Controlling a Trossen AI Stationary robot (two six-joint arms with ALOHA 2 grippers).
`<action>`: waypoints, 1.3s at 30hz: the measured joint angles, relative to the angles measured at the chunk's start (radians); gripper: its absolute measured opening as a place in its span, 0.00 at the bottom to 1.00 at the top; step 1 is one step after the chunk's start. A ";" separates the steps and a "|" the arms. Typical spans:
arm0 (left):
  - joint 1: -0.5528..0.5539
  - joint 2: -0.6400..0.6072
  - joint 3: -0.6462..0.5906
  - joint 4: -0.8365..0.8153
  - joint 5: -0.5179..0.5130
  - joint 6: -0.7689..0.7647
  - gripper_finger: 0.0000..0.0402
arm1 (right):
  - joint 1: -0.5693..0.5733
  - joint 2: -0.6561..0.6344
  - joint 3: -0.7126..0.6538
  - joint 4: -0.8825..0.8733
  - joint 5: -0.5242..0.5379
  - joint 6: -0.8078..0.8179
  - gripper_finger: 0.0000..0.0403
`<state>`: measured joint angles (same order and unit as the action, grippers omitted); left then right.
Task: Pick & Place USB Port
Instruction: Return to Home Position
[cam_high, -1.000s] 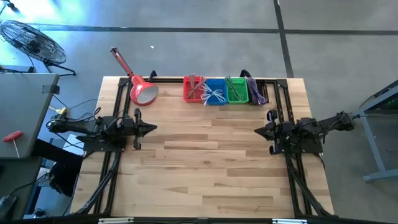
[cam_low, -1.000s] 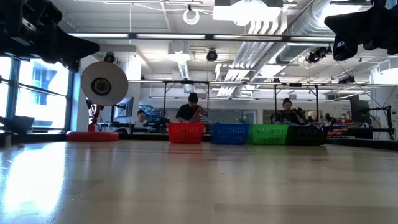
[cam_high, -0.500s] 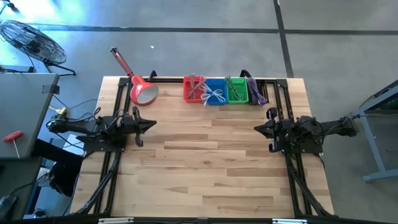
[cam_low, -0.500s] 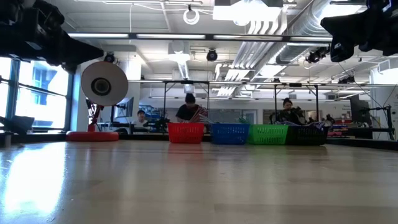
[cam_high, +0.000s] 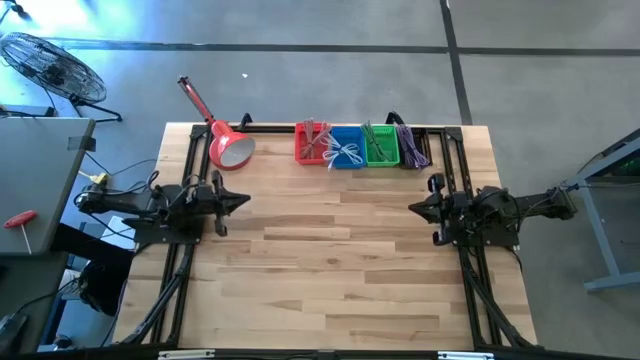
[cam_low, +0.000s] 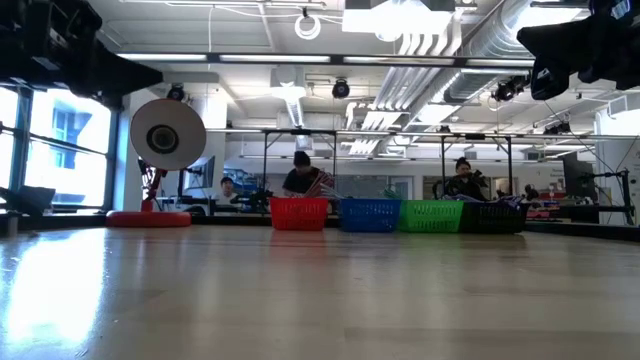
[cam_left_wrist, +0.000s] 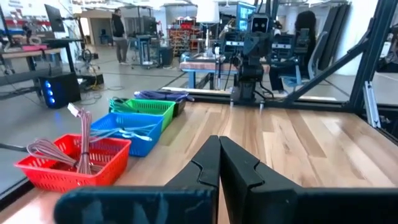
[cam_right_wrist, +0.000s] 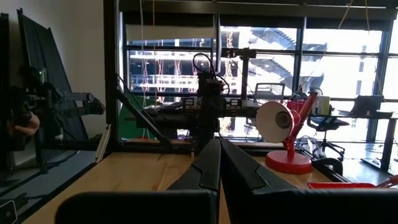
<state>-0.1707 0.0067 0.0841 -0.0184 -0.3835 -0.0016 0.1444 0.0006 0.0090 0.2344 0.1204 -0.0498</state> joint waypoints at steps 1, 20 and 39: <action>0.000 0.000 0.000 -0.002 0.003 -0.002 0.00 | 0.000 0.000 0.000 0.000 0.000 0.000 0.00; 0.000 0.000 -0.050 0.030 0.022 -0.028 0.00 | 0.000 0.000 0.000 -0.136 0.053 0.000 0.00; 0.000 0.050 -0.052 0.025 0.025 -0.029 0.00 | 0.000 0.026 0.000 -0.176 0.072 -0.036 0.00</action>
